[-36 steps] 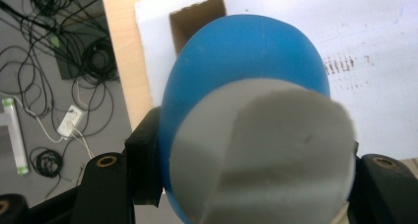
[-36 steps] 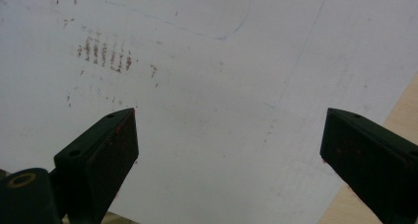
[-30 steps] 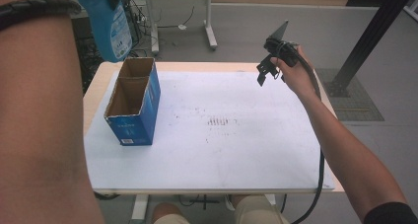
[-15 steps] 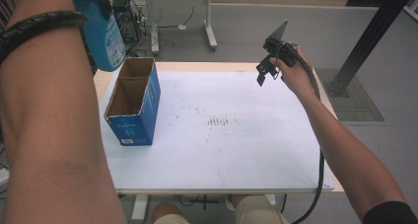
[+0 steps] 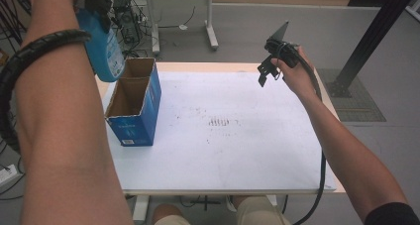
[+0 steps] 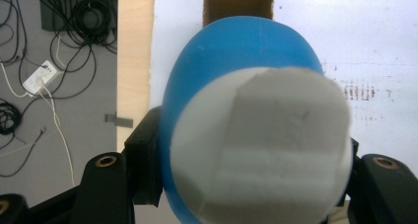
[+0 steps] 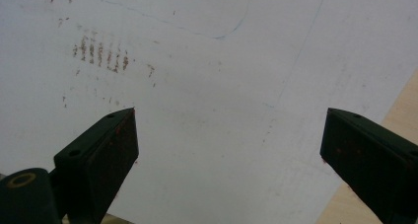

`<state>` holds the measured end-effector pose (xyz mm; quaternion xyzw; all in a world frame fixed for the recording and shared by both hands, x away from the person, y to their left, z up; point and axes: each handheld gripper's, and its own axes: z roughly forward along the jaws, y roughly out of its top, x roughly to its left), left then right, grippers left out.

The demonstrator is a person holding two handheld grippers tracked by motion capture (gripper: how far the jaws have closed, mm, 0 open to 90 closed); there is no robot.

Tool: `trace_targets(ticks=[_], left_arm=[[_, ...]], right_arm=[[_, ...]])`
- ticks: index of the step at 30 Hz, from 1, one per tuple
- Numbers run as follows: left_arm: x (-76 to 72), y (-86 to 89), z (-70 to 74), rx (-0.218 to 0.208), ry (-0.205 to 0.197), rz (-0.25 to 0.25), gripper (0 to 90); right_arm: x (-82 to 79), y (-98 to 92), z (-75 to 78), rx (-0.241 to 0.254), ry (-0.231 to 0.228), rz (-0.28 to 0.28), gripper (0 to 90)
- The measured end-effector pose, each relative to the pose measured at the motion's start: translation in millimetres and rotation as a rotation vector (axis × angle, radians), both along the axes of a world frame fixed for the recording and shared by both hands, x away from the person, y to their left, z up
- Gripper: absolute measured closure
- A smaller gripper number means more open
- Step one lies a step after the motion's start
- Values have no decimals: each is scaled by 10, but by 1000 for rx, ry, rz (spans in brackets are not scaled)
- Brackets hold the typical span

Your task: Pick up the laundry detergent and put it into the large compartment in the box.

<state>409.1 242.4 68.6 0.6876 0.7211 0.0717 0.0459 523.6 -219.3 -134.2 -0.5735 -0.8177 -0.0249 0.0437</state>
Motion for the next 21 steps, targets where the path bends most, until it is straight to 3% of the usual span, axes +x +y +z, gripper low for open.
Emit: trace_targets(ticks=[6,21], left_arm=[[18,91,-204,-47,8,9,372],[68,129,-665,-41,41,22,372]], right_arm=[[-8,34,-14,-5,-2,5,77],[-6,28,-40,-8,1,2,77]])
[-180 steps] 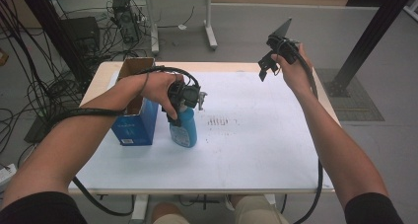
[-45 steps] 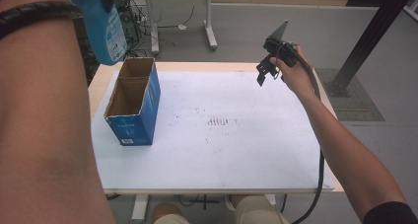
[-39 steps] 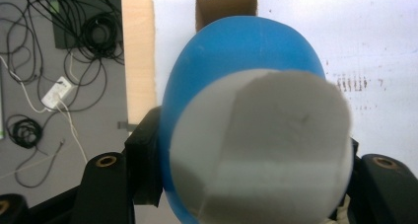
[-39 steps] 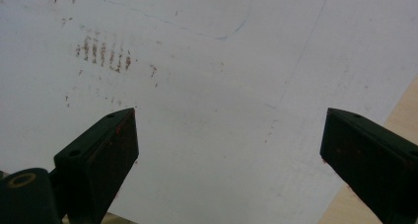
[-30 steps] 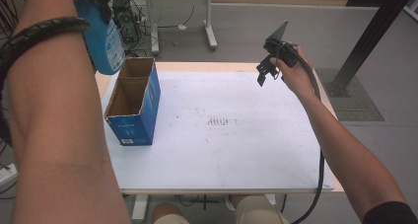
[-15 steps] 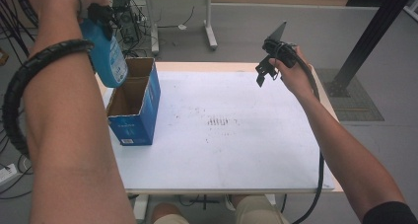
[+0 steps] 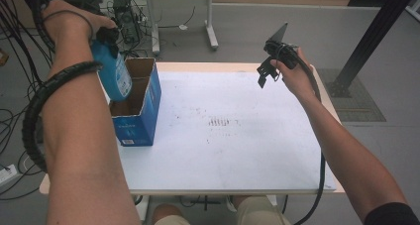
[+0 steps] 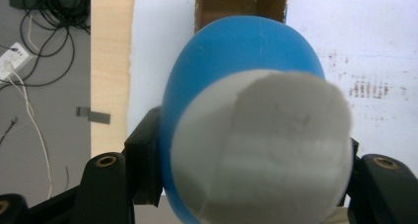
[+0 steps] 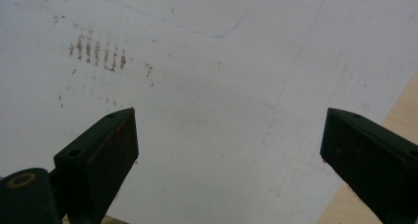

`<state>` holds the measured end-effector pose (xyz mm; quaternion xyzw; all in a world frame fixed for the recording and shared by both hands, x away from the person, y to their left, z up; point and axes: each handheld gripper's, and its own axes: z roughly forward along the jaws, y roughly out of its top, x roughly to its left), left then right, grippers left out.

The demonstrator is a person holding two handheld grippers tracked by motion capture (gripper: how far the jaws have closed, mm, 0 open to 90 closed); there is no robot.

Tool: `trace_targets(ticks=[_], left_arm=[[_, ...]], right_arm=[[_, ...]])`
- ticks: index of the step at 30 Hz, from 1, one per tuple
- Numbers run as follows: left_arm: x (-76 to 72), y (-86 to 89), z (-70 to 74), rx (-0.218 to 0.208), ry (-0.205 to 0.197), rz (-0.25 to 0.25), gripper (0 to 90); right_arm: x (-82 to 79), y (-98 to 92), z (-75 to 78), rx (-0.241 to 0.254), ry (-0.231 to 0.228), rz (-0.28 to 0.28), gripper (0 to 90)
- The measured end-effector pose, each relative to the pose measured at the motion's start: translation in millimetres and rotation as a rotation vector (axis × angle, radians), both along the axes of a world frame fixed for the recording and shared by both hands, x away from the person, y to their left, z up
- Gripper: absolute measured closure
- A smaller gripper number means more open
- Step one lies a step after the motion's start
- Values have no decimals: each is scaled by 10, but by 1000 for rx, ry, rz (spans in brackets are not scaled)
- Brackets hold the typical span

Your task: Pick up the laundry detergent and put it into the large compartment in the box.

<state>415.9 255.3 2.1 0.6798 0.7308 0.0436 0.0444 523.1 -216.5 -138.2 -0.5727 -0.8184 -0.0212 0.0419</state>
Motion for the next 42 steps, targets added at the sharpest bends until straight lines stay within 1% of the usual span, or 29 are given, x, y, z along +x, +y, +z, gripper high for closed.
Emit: trace_targets(ticks=[11,13,15,17,19,20,22,30,36,37,42], left_arm=[[16,14,-307,-8,2,0,371],[18,14,-358,-10,2,-1,371],[19,21,-414,-15,3,-2,371],[-1,18,-476,-16,-11,2,371],[8,1,-541,-12,-7,-1,371],[-1,-12,-575,-7,-14,0,371],[9,-26,-641,-3,-9,-5,372],[5,-44,-892,-4,-5,-5,372],[-2,-126,-1092,10,-6,-12,372],[8,-134,-1123,10,0,-15,372],[-3,-144,-1271,2,-1,-16,372]], right_arm=[[-12,5,5,-4,-2,-5,77],[-11,8,1,-9,-2,2,77],[-10,5,-2,-9,-1,-4,77],[-12,3,-1,-9,-2,-5,77],[-15,2,4,-9,-4,-5,77],[-20,3,5,-9,-6,-5,76],[-20,9,3,-12,-5,-4,77],[-6,11,-29,-15,-1,-5,76],[0,42,-76,-16,4,-3,77],[-1,49,-80,-17,4,-1,77],[0,28,-93,-18,5,-7,77]])
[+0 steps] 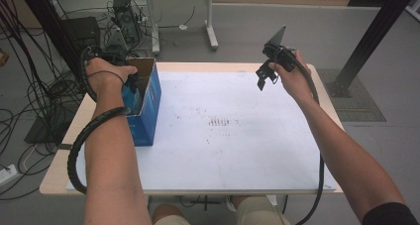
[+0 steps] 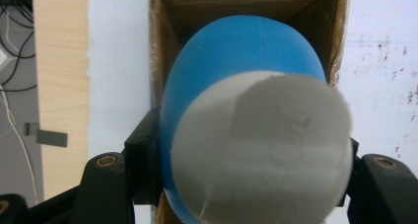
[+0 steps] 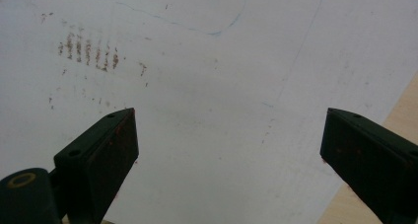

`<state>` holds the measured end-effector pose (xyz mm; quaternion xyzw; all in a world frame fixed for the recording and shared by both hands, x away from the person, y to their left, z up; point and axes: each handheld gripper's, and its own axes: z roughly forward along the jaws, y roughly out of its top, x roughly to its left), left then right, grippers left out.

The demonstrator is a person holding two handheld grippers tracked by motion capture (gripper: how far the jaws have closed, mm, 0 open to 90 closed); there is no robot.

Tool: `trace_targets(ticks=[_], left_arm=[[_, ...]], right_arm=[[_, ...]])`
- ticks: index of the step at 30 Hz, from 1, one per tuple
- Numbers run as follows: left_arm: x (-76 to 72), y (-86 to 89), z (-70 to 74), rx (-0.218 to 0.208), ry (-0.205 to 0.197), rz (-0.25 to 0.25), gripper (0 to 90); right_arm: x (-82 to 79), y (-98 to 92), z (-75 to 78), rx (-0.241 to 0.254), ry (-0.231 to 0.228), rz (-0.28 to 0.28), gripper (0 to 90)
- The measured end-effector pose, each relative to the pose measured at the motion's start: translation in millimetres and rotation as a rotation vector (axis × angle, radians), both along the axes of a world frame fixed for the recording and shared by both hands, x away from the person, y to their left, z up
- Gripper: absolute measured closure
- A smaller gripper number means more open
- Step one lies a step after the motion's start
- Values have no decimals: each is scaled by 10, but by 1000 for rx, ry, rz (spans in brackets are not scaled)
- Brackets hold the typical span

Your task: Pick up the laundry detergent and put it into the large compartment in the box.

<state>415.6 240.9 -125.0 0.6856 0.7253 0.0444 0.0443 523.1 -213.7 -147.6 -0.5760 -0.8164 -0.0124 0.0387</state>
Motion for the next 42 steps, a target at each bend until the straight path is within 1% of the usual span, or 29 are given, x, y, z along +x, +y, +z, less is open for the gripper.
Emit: trace_targets(ticks=[2,7,13,19,22,23,25,30,42], left_arm=[[-7,-8,-54,0,-1,2,372],[0,-32,-171,5,11,-7,372],[0,-28,-261,-6,16,-8,372],[7,-40,-362,-4,34,-17,371],[-11,-40,-414,-2,33,-20,371],[-28,-44,-416,1,23,-18,371],[-20,-51,-415,2,27,-20,371],[-26,-71,-421,7,25,-24,370],[-40,-43,-427,0,18,-18,367]], right_arm=[[4,-16,-3,-3,1,-2,77],[4,-53,-19,-1,3,-9,77],[10,-53,-49,0,6,-8,77],[1,-30,-50,-1,5,-5,77],[0,-46,-50,-1,7,-11,77],[-1,-48,-44,-3,7,-10,77],[-11,-61,-37,-2,3,-17,77],[-26,-82,-20,-2,0,-17,77],[-32,-77,-20,-2,1,-17,77]])
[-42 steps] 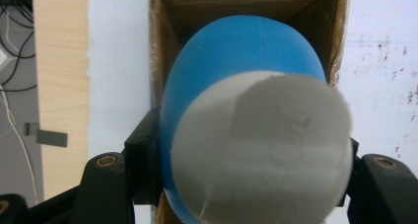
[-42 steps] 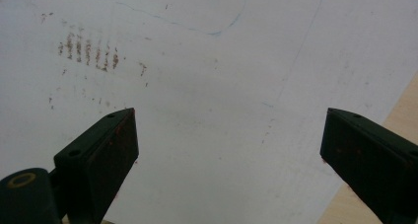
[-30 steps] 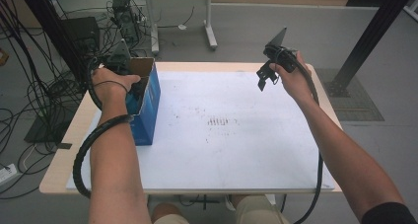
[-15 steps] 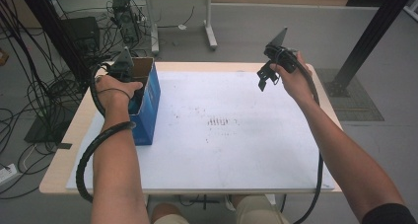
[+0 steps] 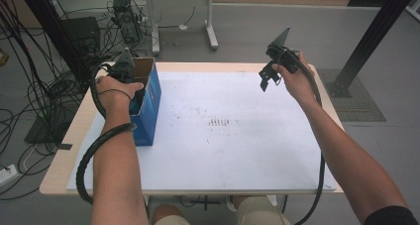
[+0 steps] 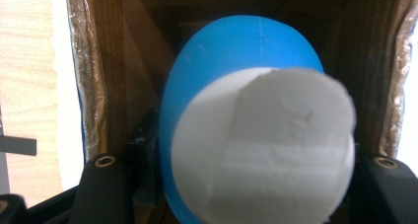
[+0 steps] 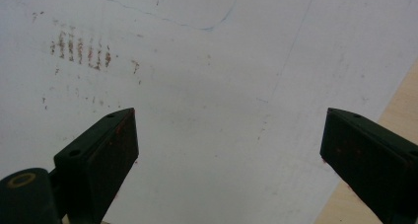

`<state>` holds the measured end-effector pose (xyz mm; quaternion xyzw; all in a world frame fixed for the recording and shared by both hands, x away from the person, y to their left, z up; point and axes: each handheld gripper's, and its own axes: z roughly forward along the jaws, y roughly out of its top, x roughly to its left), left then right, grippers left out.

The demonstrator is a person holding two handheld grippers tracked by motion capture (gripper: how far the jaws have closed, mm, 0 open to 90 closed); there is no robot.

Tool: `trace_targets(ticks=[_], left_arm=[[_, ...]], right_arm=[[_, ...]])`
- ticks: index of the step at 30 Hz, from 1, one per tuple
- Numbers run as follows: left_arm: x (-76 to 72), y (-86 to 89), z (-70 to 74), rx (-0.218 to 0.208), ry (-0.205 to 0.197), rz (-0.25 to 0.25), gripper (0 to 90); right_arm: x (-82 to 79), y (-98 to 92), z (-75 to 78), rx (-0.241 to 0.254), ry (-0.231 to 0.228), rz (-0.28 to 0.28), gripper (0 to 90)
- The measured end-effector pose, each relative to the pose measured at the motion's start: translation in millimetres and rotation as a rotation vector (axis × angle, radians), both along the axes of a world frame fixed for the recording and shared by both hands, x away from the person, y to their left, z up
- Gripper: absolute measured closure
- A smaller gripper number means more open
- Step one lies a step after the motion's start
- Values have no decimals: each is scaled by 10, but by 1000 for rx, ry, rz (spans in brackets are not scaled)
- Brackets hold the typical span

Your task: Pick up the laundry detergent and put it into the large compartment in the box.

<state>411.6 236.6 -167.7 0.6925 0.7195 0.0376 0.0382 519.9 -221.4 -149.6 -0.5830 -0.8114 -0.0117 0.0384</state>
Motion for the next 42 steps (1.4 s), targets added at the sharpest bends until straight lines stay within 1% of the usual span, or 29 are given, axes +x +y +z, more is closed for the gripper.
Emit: trace_targets(ticks=[12,16,18,42], left_arm=[[17,7,-1,-2,4,-3,367],[17,15,-2,-5,3,-1,367],[16,19,-3,-6,2,-1,367],[16,3,-4,-1,0,-6,367]], right_arm=[[12,19,-34,-3,5,4,77],[13,18,-36,-3,6,5,76],[16,7,-40,4,8,3,77],[11,17,-41,-4,7,5,76]])
